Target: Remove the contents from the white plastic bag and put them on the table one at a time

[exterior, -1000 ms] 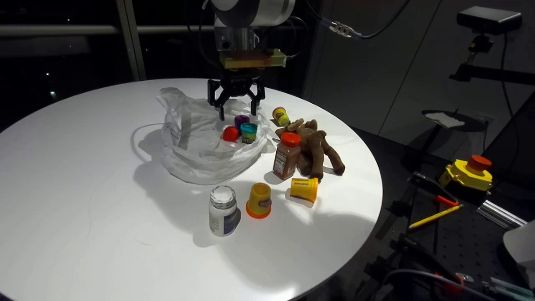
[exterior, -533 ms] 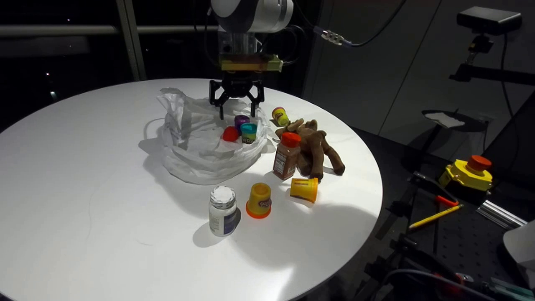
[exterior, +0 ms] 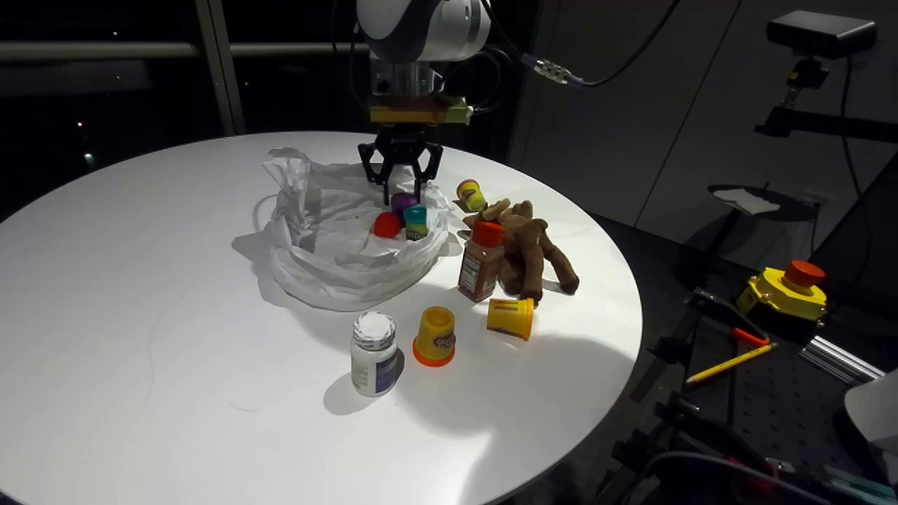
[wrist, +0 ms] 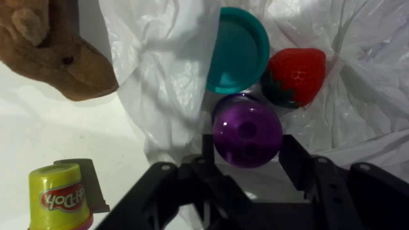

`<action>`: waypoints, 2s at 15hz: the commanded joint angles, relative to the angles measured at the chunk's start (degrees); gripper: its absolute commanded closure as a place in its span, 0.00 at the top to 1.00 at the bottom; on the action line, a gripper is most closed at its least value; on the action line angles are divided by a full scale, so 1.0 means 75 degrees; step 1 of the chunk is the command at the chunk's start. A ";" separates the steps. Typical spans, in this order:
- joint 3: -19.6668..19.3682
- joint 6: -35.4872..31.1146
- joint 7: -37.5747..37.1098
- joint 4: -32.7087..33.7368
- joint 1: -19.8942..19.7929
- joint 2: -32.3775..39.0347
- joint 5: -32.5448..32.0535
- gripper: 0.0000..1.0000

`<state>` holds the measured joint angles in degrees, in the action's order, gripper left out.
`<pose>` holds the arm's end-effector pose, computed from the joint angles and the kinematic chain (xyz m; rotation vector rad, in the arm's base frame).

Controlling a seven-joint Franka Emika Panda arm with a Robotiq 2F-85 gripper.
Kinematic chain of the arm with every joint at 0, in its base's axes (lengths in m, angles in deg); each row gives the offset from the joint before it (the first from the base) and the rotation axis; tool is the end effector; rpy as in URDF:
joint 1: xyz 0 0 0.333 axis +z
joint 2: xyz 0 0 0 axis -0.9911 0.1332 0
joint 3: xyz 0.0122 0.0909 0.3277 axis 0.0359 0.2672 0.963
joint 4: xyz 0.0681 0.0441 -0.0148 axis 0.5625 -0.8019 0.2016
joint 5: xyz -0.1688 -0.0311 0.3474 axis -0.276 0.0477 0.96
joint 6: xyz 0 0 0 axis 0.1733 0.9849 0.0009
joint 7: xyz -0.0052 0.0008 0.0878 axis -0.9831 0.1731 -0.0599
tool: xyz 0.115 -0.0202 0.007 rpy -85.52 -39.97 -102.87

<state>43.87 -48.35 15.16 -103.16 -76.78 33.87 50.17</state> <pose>0.7301 0.0278 0.1839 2.9648 -0.9259 -0.1258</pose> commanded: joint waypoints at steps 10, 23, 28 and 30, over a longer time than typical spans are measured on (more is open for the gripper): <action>-0.0011 0.1013 -0.0676 -0.0002 0.0257 -0.1309 0.0100 0.19; 0.1346 0.1396 -0.0517 -0.0663 0.2462 -0.1378 -0.0489 0.19; 0.1193 -0.0372 -0.0549 -0.1146 0.3370 -0.0784 -0.1664 0.19; 0.1139 -0.0859 -0.0553 -0.1250 0.3500 -0.0626 -0.1859 0.19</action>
<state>53.59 -49.70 11.31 -111.52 -51.98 28.27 38.84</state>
